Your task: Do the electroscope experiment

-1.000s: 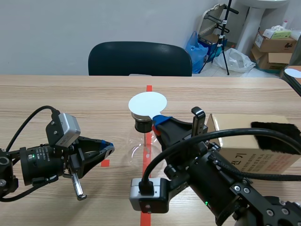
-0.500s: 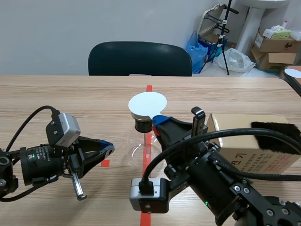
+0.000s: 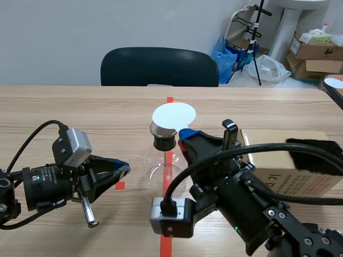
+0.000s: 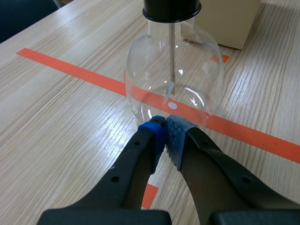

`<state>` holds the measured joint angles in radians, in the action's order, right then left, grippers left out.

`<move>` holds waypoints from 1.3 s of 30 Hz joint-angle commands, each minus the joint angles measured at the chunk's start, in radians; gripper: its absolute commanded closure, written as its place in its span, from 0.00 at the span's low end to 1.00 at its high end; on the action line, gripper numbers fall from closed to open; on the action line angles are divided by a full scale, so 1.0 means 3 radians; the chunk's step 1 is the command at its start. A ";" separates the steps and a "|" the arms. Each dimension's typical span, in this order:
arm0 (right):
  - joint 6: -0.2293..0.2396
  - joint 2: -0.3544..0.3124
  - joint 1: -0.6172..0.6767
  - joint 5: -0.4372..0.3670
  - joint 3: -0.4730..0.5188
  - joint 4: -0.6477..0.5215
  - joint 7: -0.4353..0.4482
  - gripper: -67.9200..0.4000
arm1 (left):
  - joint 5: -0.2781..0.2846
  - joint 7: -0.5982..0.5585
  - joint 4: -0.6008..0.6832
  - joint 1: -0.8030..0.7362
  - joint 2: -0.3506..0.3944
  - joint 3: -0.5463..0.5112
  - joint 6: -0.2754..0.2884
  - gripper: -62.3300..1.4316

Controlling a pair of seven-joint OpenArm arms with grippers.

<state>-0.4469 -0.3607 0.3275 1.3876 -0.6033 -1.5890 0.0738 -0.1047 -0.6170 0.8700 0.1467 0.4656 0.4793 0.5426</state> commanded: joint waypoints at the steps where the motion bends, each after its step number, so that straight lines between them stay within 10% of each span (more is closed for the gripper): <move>1: -0.0025 -0.0036 -0.0029 -0.0003 0.0025 -0.0023 -0.0111 0.98 | 0.0020 -0.0045 0.0039 0.0009 -0.0017 -0.0022 -0.0005 0.93; 20: -0.0025 -0.0037 -0.0029 -0.0015 0.0025 -0.0023 -0.1776 0.98 | 0.0020 -0.0045 0.0039 0.0009 -0.0017 -0.0022 -0.0005 0.93; 39: -0.0025 -0.0037 -0.0029 -0.0014 0.0025 -0.0023 -0.1905 0.98 | 0.0020 -0.0045 0.0039 0.0009 -0.0017 -0.0022 -0.0005 0.93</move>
<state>-0.4473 -0.3603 0.3275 1.3792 -0.6033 -1.5890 -0.5045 -0.1051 -0.6170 0.8700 0.1467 0.4656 0.4793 0.5426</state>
